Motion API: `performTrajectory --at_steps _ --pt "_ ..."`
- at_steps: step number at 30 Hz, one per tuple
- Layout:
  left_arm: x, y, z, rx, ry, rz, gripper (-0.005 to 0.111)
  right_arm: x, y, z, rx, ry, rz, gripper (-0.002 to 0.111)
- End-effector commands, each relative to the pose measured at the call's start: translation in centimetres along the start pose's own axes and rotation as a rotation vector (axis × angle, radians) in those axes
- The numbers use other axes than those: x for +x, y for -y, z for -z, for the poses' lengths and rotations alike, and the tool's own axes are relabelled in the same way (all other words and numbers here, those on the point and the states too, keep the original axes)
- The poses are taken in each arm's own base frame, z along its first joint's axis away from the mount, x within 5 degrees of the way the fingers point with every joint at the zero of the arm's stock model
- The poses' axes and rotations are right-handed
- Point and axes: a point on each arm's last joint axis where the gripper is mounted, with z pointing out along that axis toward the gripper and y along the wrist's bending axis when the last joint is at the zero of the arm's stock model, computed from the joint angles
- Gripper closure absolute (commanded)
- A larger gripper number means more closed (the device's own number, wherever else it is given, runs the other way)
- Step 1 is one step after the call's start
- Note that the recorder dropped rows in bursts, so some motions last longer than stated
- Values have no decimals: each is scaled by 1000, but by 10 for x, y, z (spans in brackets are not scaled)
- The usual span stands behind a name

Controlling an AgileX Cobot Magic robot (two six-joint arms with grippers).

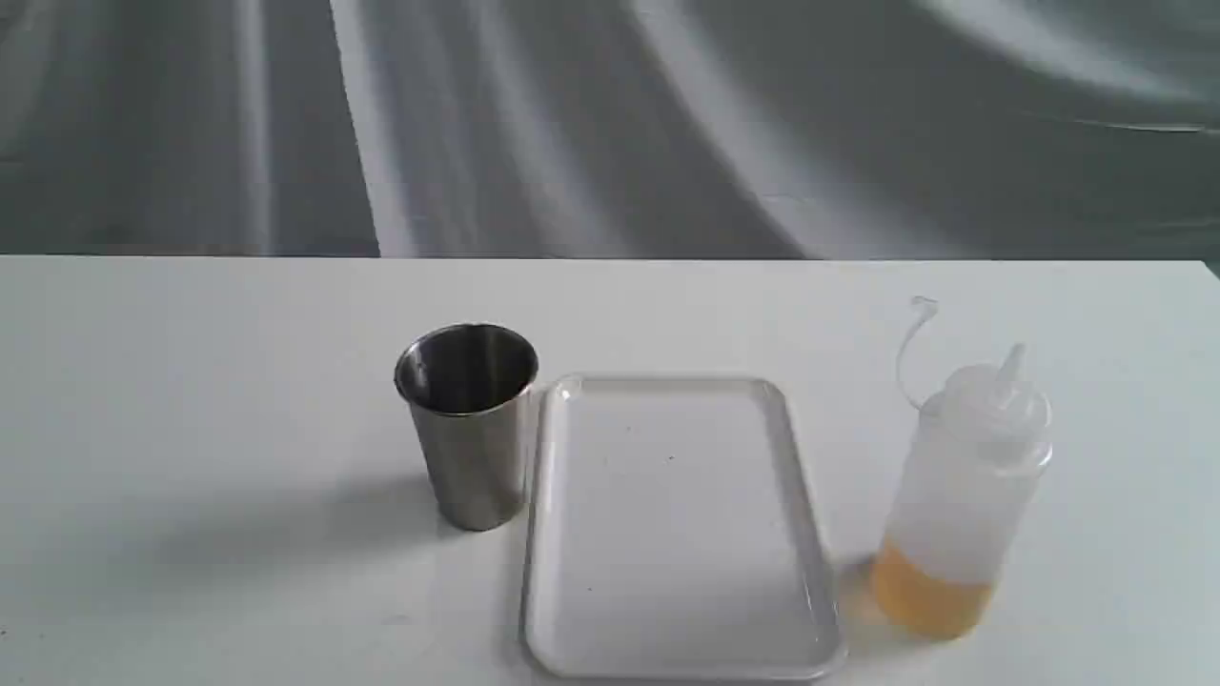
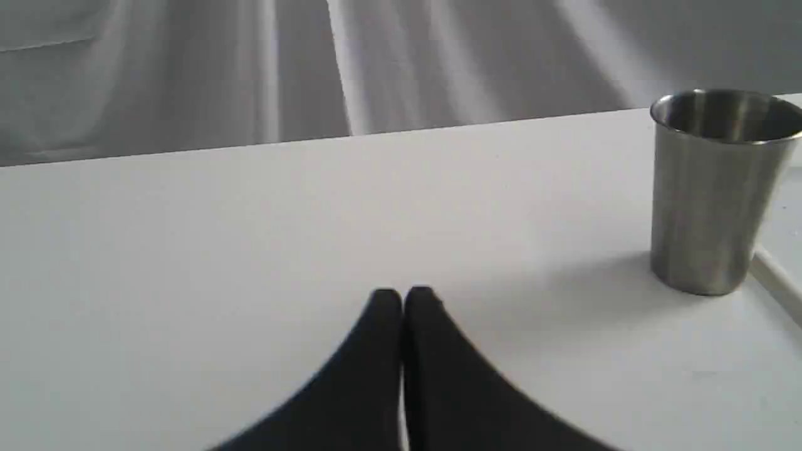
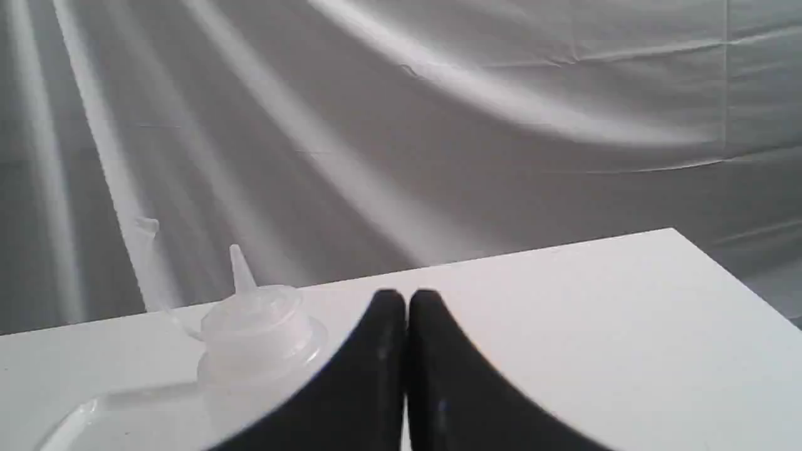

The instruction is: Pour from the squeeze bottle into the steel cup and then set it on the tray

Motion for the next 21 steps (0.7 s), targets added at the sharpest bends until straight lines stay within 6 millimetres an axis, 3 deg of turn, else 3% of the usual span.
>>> performTrajectory --at_steps 1,17,21 --pt "1 0 0 -1 6 2 107 -1 0 0 2 14 6 108" --pt "1 0 0 -1 6 6 107 0 0 0 2 12 -24 108" --pt "1 0 0 -1 6 3 107 3 2 1 36 -61 -79 108"
